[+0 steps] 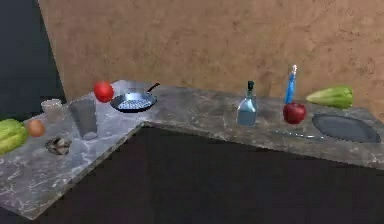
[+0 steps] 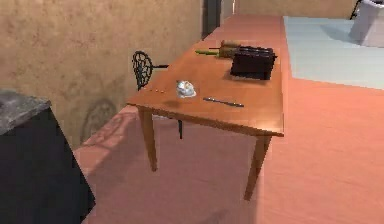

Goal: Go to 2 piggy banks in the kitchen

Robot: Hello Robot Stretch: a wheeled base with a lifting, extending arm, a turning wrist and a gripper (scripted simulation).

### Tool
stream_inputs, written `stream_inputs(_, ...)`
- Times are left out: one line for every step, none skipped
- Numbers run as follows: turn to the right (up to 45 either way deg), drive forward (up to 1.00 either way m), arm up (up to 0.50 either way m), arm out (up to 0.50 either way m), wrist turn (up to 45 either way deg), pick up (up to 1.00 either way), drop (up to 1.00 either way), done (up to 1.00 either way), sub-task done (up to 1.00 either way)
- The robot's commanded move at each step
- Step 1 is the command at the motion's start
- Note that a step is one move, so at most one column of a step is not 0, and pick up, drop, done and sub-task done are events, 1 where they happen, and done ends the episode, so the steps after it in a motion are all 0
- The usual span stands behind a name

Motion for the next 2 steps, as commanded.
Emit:
stream_inputs(-33.0,0.0,0.0,0.0,0.0,0.0,0.0,0.0,0.0)
stream_inputs(0.0,0.0,0.0,0.0,0.0,0.0,0.0,1.0,0.0)
